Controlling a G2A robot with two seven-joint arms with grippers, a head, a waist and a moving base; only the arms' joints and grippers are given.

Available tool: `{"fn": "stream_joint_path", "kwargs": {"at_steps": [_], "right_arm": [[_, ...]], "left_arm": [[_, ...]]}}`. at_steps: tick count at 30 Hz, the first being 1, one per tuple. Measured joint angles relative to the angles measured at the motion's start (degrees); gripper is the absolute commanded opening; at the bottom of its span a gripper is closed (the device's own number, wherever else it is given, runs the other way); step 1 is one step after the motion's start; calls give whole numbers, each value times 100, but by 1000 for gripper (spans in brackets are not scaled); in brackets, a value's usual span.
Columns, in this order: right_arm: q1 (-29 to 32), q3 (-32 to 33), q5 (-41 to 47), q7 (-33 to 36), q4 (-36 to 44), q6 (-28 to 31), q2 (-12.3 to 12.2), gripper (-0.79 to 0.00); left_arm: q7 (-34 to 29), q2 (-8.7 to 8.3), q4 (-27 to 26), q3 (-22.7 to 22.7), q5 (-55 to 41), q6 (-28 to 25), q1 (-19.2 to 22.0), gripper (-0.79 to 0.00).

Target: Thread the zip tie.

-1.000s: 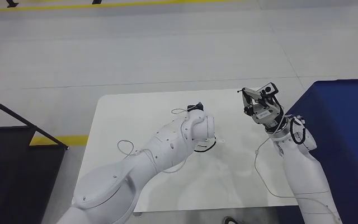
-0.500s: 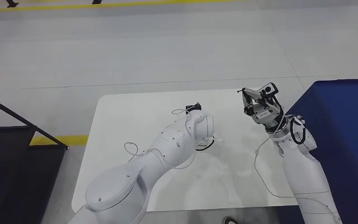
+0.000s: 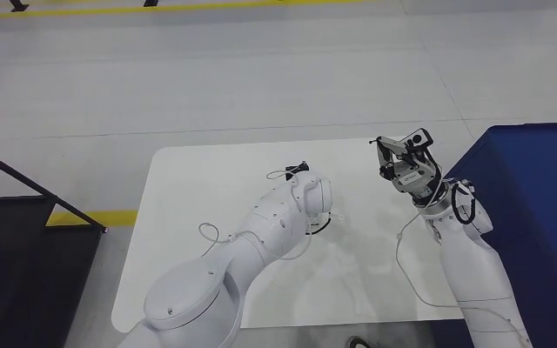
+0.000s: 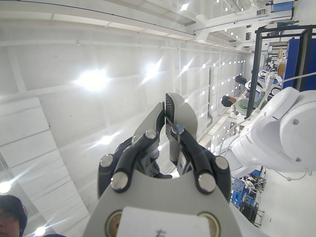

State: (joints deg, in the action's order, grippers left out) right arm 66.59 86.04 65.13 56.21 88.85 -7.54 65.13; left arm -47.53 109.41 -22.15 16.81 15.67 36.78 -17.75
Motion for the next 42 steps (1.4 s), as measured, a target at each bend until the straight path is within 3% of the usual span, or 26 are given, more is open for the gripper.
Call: {"fn": "stream_joint_path", "kwargs": {"at_steps": [2,10,14,16,22,33,42], "right_arm": [[0,0,0,0,0,0,0,-785],[0,0,0,0,0,0,0,-785],[0,0,0,0,0,0,0,-785],[0,0,0,0,0,0,0,-785],[0,0,0,0,0,0,0,-785],[0,0,0,0,0,0,0,-785],[0,0,0,0,0,0,0,-785]], "left_arm": [[8,36,39,23,6,-51,7,-785],[79,170,191,121,78,-131,52,-785],[157,217,155,189,110,-64,104,-606],[185,233,141,212,157,39,131,-579],[179,244,162,270,294,164,141,-566],[648,382,241,258,677,1104,-88,-591],[495,490,578,329,763,1079,-68,-573]]}}
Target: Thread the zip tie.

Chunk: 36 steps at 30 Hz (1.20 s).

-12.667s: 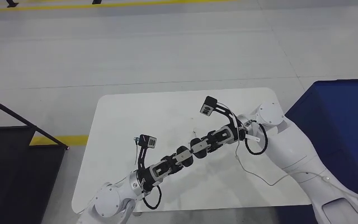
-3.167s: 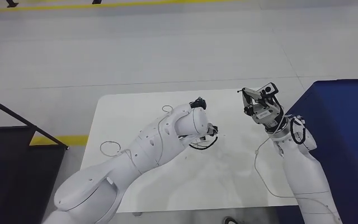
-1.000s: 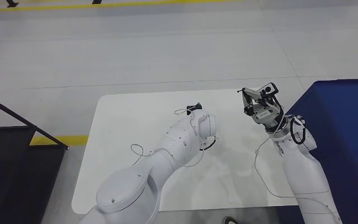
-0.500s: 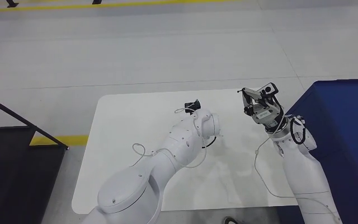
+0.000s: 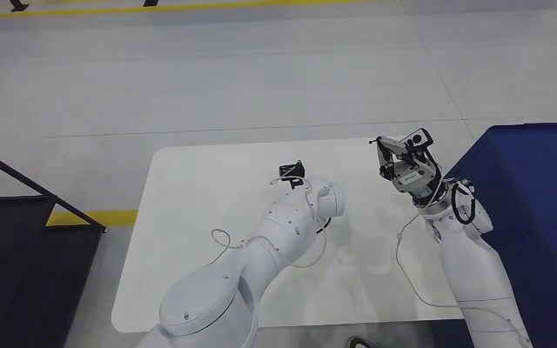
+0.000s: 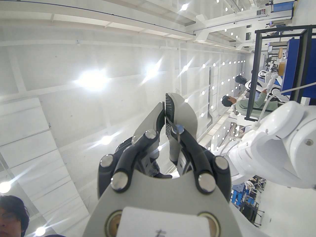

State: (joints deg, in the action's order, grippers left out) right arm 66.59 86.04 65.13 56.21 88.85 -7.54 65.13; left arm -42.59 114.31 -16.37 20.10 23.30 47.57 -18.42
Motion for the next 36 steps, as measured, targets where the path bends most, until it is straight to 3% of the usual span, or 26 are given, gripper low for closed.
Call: {"fn": "stream_joint_path", "kwargs": {"at_steps": [10,16,26,36], "right_arm": [[0,0,0,0,0,0,0,-785],[0,0,0,0,0,0,0,-785],[0,0,0,0,0,0,0,-785],[0,0,0,0,0,0,0,-785]], "left_arm": [[37,64,298,179,-87,-339,19,-616],[38,67,360,227,-84,-461,-16,-785],[73,64,259,290,-46,-547,-16,-785],[151,21,-304,389,79,-276,-1,-785]]}}
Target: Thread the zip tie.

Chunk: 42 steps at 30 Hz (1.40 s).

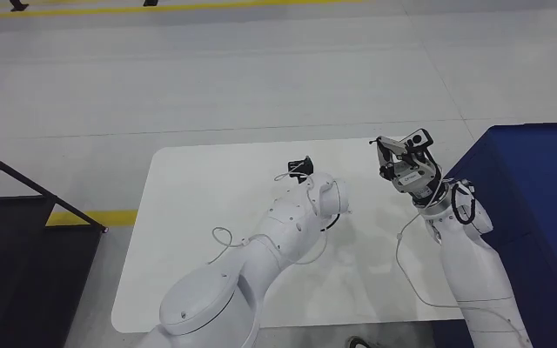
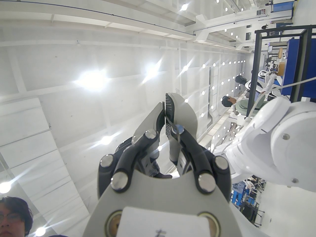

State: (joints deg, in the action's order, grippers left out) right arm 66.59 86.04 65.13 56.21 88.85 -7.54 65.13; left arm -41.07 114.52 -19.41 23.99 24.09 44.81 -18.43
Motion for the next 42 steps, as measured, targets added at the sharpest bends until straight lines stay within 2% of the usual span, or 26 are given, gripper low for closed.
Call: {"fn": "stream_joint_path", "kwargs": {"at_steps": [4,8,15,20,25,29,30,32,38,40,42], "right_arm": [[0,0,0,0,0,0,0,-785],[0,0,0,0,0,0,0,-785],[0,0,0,0,0,0,0,-785],[3,58,111,-152,36,-55,2,-785],[-208,478,375,-356,-146,-367,-48,-785],[-396,774,280,-408,-312,-528,-105,-785],[-423,811,227,-400,-331,-553,-116,-785],[-429,817,216,-394,-336,-561,-118,-785],[-419,807,216,-403,-325,-558,-118,-785],[-330,748,99,-497,-248,-647,-123,-785],[-246,786,94,-560,-250,-1018,-150,-785]], "left_arm": [[256,-125,-406,105,106,244,-157,-785],[583,-324,-1055,332,119,289,-415,-785],[631,-329,-1045,326,135,236,-451,-785],[1295,-393,-1463,513,232,163,-686,-785],[2130,-621,-2436,869,544,468,-1155,-785],[2761,-933,-3633,1295,1000,684,-1827,-785],[2952,-1018,-4078,1442,1118,676,-2082,-785],[3031,-1042,-4498,1489,1155,657,-2244,-785],[2982,-1034,-4169,1457,1143,655,-2128,-785],[3155,-1046,-4269,1517,1219,558,-2204,-785],[3729,-1068,-4635,1779,1253,430,-2429,-785]]}}
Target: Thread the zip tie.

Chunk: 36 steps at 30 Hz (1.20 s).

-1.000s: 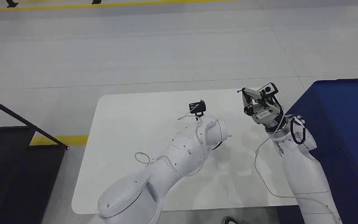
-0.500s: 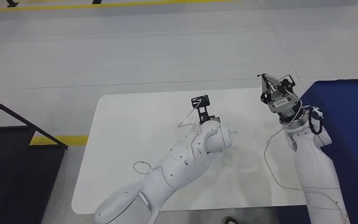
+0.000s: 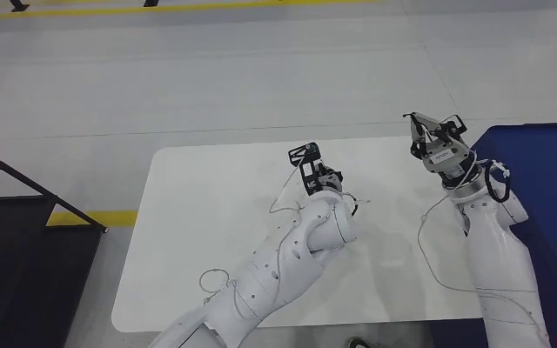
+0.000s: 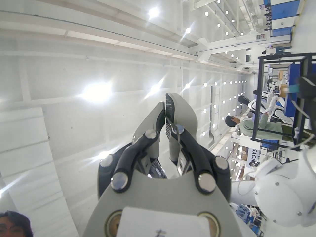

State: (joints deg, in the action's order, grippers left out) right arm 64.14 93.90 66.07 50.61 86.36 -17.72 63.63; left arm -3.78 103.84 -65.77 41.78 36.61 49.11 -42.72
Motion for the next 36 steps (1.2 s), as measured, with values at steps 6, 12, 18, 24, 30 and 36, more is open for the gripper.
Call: {"fn": "stream_joint_path", "kwargs": {"at_steps": [6,12,18,24,30,36], "right_arm": [[116,408,-500,257,-313,-604,-149,-785],[141,470,-655,368,-356,-666,-185,-785],[141,470,-652,366,-355,-666,-184,-785],[142,468,-652,365,-357,-668,-184,-785],[0,141,-530,-380,-296,-2576,-349,-785],[106,-726,329,-439,-615,-4051,-848,-785]], "left_arm": [[1858,-88,-1404,753,-287,-1100,-1262,-785],[2198,-104,-1605,857,-323,-1407,-1556,-785],[2197,-104,-1605,856,-322,-1406,-1556,-785],[2186,-104,-1620,857,-333,-1418,-1566,-785],[1660,-325,-2263,1548,-942,-3642,-2256,-785],[1974,-453,-2198,2033,-1099,-6021,-2751,-785]]}}
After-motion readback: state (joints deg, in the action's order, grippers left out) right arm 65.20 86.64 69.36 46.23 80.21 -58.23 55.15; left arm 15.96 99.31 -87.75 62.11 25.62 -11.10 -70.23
